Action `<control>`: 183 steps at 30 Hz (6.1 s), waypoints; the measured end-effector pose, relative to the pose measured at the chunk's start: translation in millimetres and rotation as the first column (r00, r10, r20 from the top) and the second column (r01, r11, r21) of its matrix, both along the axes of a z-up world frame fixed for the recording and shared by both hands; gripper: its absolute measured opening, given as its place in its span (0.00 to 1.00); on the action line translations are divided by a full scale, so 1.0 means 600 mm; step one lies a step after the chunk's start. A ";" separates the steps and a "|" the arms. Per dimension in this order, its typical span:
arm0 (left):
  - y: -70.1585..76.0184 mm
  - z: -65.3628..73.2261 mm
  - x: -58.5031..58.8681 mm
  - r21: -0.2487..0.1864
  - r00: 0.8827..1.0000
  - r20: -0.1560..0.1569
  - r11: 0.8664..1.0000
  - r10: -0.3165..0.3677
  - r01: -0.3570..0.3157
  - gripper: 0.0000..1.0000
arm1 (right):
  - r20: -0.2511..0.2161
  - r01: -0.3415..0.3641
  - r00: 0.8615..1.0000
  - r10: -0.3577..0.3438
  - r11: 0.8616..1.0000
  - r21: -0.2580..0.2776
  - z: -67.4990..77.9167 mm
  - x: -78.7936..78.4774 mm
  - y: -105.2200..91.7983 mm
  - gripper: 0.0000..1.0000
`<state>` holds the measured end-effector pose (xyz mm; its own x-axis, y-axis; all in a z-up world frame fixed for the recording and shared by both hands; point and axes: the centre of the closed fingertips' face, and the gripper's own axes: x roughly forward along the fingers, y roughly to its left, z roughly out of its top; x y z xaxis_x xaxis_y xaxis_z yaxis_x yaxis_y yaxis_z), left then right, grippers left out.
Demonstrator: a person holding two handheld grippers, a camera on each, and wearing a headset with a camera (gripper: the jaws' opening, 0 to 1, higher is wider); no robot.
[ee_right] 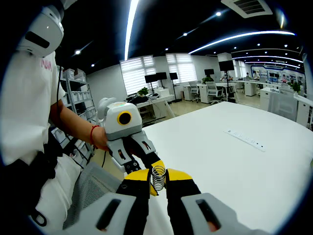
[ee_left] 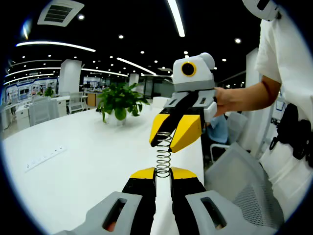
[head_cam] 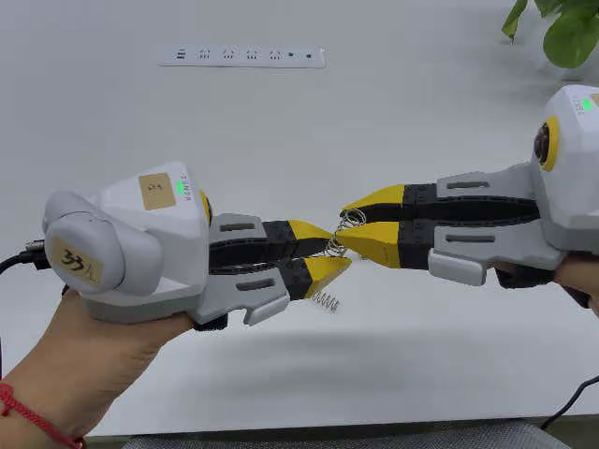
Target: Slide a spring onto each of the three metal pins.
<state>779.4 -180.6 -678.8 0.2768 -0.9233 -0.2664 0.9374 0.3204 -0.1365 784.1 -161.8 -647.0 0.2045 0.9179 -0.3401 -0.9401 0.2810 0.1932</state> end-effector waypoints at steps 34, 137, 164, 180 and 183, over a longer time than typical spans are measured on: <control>0.005 -0.010 -0.009 0.000 1.000 0.007 1.000 -0.020 0.020 0.10 | -0.037 -0.538 0.747 0.664 0.570 -0.621 -0.042 -0.033 0.012 0.19; 0.199 -0.110 0.017 0.128 0.981 -0.055 0.975 0.188 -0.180 0.90 | -0.123 -0.379 0.881 0.456 0.528 -0.760 -0.214 0.122 0.026 0.12; 0.194 -0.111 0.019 0.109 0.980 -0.067 0.978 0.187 -0.179 0.88 | -0.146 -0.400 0.872 0.468 0.509 -0.762 -0.244 0.123 0.038 0.12; 0.192 -0.112 0.022 0.103 0.980 -0.070 0.978 0.188 -0.181 0.87 | -0.141 -0.393 0.879 0.456 0.522 -0.757 -0.243 0.121 0.033 0.12; 0.192 -0.112 0.023 0.101 0.979 -0.070 0.978 0.190 -0.182 0.87 | -0.134 -0.385 0.884 0.449 0.533 -0.754 -0.244 0.121 0.032 0.12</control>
